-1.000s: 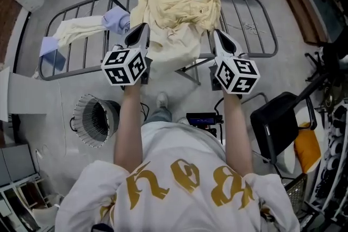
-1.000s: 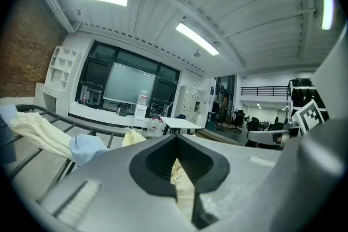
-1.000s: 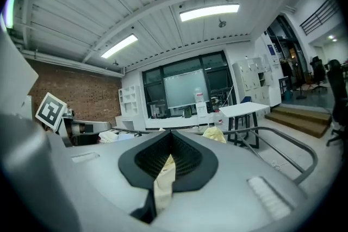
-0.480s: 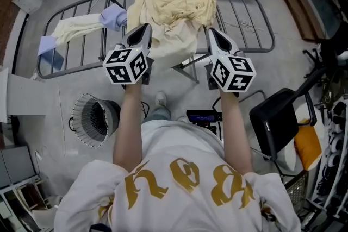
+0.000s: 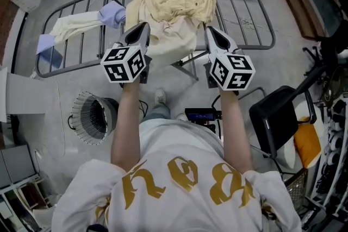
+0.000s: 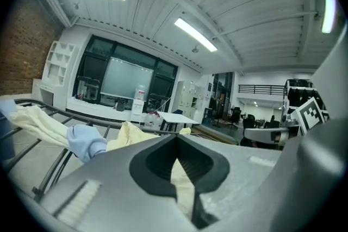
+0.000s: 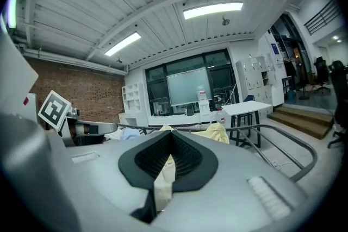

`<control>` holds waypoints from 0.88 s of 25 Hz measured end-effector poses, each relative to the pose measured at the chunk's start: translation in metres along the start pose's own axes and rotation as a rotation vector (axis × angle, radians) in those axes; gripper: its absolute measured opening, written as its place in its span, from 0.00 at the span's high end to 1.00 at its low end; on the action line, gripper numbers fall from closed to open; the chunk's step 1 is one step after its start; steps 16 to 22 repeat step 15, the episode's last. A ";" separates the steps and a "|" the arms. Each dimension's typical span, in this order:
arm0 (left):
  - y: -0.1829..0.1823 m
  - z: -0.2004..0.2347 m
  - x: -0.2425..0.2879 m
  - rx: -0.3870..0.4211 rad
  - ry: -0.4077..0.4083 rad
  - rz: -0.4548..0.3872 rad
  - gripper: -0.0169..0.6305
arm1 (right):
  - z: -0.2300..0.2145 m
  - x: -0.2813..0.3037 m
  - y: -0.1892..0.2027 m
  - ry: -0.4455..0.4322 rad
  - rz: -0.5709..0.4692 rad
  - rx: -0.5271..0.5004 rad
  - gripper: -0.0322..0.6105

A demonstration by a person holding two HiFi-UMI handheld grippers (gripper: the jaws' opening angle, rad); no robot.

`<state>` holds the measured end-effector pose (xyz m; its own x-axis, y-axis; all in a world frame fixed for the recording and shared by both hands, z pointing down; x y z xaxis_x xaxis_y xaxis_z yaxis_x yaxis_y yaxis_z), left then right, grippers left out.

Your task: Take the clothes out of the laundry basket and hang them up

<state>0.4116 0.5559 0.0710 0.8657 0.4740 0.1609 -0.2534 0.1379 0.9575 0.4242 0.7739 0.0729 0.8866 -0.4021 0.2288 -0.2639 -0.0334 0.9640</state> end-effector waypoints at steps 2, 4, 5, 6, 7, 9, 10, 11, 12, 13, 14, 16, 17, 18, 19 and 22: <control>0.000 0.001 -0.002 -0.002 -0.006 0.003 0.97 | 0.002 -0.001 0.001 -0.007 -0.002 0.002 0.91; 0.000 0.001 -0.002 -0.001 -0.009 0.007 0.97 | 0.002 -0.001 0.001 -0.007 0.001 0.001 0.91; 0.000 0.000 -0.001 0.000 -0.008 0.007 0.97 | 0.001 -0.001 0.001 -0.008 0.003 0.001 0.91; -0.001 -0.001 -0.001 0.002 -0.008 0.007 0.97 | 0.002 -0.002 0.001 -0.008 0.003 0.001 0.91; -0.001 -0.001 -0.002 0.003 -0.007 0.007 0.97 | 0.002 -0.002 0.002 -0.009 0.003 0.001 0.91; -0.001 -0.002 -0.002 0.004 -0.007 0.007 0.97 | 0.003 -0.003 0.003 -0.012 0.003 0.003 0.91; -0.001 -0.002 -0.003 0.004 -0.008 0.007 0.97 | 0.003 -0.003 0.003 -0.013 0.003 0.005 0.91; -0.001 -0.002 -0.004 0.004 -0.009 0.006 0.97 | 0.003 -0.004 0.003 -0.013 0.002 0.006 0.91; -0.001 -0.002 -0.004 0.004 -0.009 0.005 0.97 | 0.003 -0.004 0.003 -0.013 0.002 0.007 0.91; 0.000 -0.002 -0.005 0.003 -0.010 0.005 0.97 | 0.003 -0.005 0.003 -0.013 0.002 0.008 0.91; 0.000 -0.002 -0.006 0.002 -0.010 0.005 0.97 | 0.004 -0.005 0.002 -0.012 0.003 0.010 0.91; 0.000 -0.002 -0.007 0.001 -0.010 0.005 0.97 | 0.004 -0.006 0.002 -0.011 0.003 0.011 0.91; 0.000 -0.002 -0.007 0.001 -0.010 0.005 0.97 | 0.004 -0.006 0.002 -0.011 0.003 0.011 0.91; 0.000 -0.002 -0.007 0.001 -0.010 0.005 0.97 | 0.004 -0.006 0.002 -0.011 0.003 0.011 0.91; 0.000 -0.002 -0.007 0.001 -0.010 0.005 0.97 | 0.004 -0.006 0.002 -0.011 0.003 0.011 0.91; 0.000 -0.002 -0.007 0.001 -0.010 0.005 0.97 | 0.004 -0.006 0.002 -0.011 0.003 0.011 0.91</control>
Point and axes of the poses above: the fingertips, and each gripper's own axes: x forward along the fingers, z to its left, y out of its underside, the point moved 3 cm from there along -x, backward along the fingers, and after that the axes turned 10 degrees about y, right-handed, at the moved point
